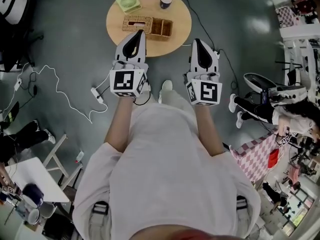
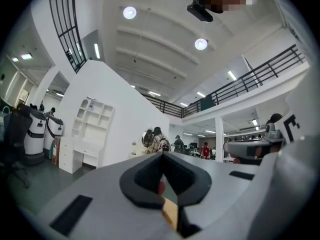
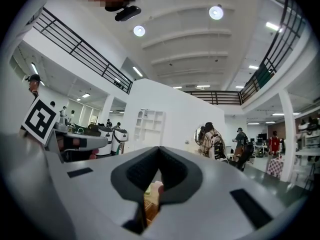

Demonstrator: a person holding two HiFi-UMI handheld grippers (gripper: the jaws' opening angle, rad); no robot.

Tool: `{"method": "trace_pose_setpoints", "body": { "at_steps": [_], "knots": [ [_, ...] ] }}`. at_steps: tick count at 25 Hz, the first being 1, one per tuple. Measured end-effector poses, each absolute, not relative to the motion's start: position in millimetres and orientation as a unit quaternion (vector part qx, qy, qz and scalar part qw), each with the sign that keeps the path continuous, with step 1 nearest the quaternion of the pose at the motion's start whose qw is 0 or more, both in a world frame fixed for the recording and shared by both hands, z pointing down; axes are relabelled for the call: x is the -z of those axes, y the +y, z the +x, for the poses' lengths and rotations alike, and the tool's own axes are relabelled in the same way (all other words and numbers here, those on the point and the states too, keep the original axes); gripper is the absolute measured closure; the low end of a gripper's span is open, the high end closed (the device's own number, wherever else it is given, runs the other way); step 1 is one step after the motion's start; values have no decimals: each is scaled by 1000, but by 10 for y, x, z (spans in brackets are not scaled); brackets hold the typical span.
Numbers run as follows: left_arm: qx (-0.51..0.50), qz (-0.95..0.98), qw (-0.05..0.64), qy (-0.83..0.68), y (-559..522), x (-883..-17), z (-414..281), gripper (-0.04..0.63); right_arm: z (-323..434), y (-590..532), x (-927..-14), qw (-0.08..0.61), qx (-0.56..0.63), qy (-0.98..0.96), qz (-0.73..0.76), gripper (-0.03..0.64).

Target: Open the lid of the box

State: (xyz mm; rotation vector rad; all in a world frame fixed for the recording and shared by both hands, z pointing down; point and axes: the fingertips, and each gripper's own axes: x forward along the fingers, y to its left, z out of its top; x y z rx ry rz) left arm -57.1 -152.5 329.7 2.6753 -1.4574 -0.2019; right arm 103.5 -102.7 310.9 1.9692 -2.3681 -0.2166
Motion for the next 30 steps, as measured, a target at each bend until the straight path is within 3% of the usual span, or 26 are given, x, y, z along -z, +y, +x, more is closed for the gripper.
{"method": "trace_pose_setpoints", "body": {
  "at_steps": [7, 20, 30],
  "knots": [
    [159, 864, 145, -456, -1688, -3409, -567, 600, 1088, -1174, -3129, 18, 67, -775, 628, 620],
    [394, 759, 421, -302, -2123, -4083, -695, 594, 1180, -1618, -3266, 29, 57, -792, 607, 618],
    [478, 690, 491, -232, -2430, -4769, -795, 420, 1373, -1922, -3362, 47, 55, -796, 601, 618]
  ]
}}
